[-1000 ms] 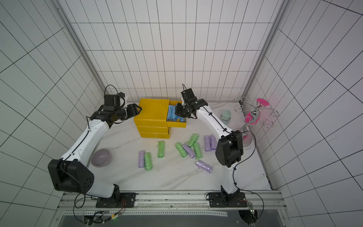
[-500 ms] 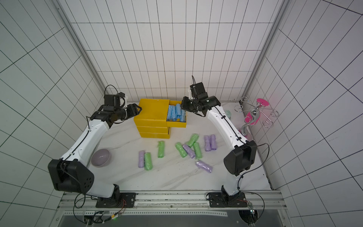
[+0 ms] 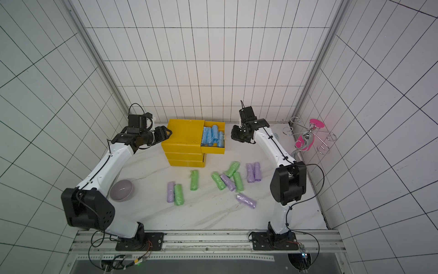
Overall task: Sort the rolls of trash bags by color and place them into the drawer
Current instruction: Close the drawer in the storage box.
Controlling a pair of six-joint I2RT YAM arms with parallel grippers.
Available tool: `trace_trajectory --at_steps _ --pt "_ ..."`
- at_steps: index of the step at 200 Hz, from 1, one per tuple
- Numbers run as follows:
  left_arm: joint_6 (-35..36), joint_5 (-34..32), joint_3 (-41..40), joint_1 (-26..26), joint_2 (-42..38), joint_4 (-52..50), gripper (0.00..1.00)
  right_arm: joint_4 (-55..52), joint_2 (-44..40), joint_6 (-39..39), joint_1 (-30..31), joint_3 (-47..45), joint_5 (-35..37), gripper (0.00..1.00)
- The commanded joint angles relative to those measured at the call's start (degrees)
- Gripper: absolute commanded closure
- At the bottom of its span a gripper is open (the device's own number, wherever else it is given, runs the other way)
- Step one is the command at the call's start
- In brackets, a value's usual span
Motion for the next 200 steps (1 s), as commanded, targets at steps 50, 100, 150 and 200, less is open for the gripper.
trace_trajectory --at_steps 50,100,150,200 --pt "1.21 -0.47 -1.77 0.10 1.97 0.77 0.39 2.03 3.60 0.37 2.58 0.26 -2.96 0.83" --pt "1.65 -0.41 -1.78 0.12 1.95 0.39 0.40 1.70 7.49 1.56 5.55 5.26 -3.43 0.83" --pt "1.86 0.25 -1.43 0.07 2.36 0.02 0.41 -0.02 11.93 2.46 10.23 13.16 -3.81 0.83" --pt "2.03 1.00 -1.32 0.08 2.83 -0.10 0.42 -2.89 17.70 3.18 14.38 22.09 -4.65 0.83"
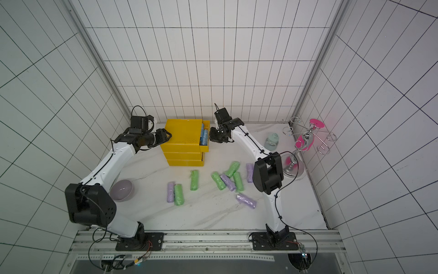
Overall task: Sort the rolls of trash bags by color and place them into the drawer
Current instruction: Close the drawer in the storage box.
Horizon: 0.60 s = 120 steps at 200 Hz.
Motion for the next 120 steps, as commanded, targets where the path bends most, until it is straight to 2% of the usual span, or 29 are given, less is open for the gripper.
trace_trajectory --at_steps 1,67,100,120 --pt "1.08 1.17 -0.17 -0.21 1.51 -0.12 0.42 -2.02 1.87 0.95 2.01 4.72 -1.65 0.83" --pt "1.33 1.92 0.26 -0.16 1.75 -0.47 0.43 -3.50 4.40 0.41 5.16 9.83 -1.96 0.83" --pt "1.25 1.79 0.50 -0.21 1.31 -0.65 0.43 -3.54 1.52 -0.90 5.02 7.00 0.29 0.82" --pt "1.39 0.96 0.43 -0.21 0.98 -0.81 0.43 -1.46 -2.49 -0.57 3.56 1.66 1.52 0.76"
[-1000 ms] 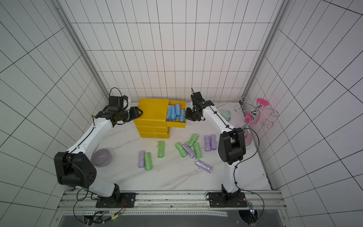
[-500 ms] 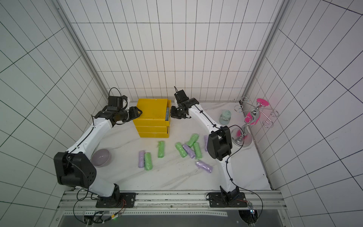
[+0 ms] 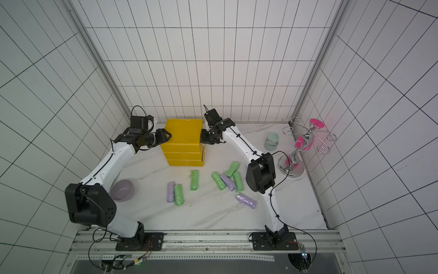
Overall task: Sort the rolls of trash bags by color and place them into the drawer
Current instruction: Close the drawer in the storage box.
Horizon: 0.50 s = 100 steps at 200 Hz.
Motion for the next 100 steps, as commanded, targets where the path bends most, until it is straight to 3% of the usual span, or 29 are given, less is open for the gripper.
trace_trajectory --at_steps 1,45,100 --pt "1.21 0.60 0.41 -0.32 0.92 -0.79 0.43 2.05 -5.78 -0.84 -0.56 -4.79 1.25 0.76" --pt "0.96 0.30 0.32 -0.36 0.84 -0.76 0.43 10.70 -13.10 1.40 -4.65 -16.97 -1.45 0.66" --pt "0.55 0.48 0.43 -0.36 0.84 -0.71 0.42 16.63 -9.68 5.67 -6.78 -19.86 -8.85 0.60"
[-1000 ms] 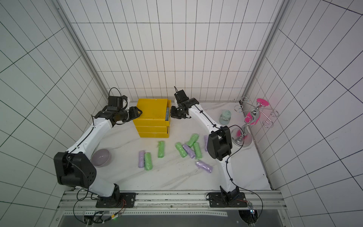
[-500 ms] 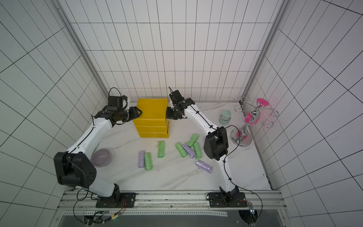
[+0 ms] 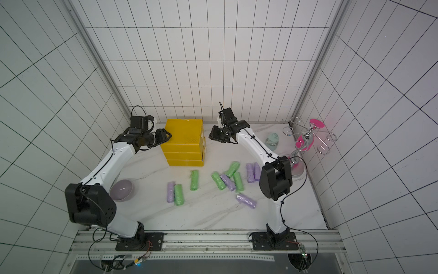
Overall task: Sort the rolls of trash bags by color and place them into the drawer
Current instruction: Close the drawer in the storage box, then open the drawer in the storage box.
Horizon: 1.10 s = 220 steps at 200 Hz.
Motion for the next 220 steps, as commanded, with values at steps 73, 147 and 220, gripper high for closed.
trace_trajectory --at_steps 73,147,220 --pt "0.81 0.73 -0.20 -0.32 0.48 -0.81 0.42 8.75 8.68 7.10 -0.83 -0.53 -9.44 0.58" --pt "1.15 0.91 -0.38 -0.34 0.75 -1.02 0.42 9.33 13.24 8.07 -0.22 2.46 -10.75 0.58" --pt "1.47 0.40 -0.47 -0.32 0.68 -1.28 0.42 5.51 12.90 5.67 -0.37 2.34 -4.79 0.76"
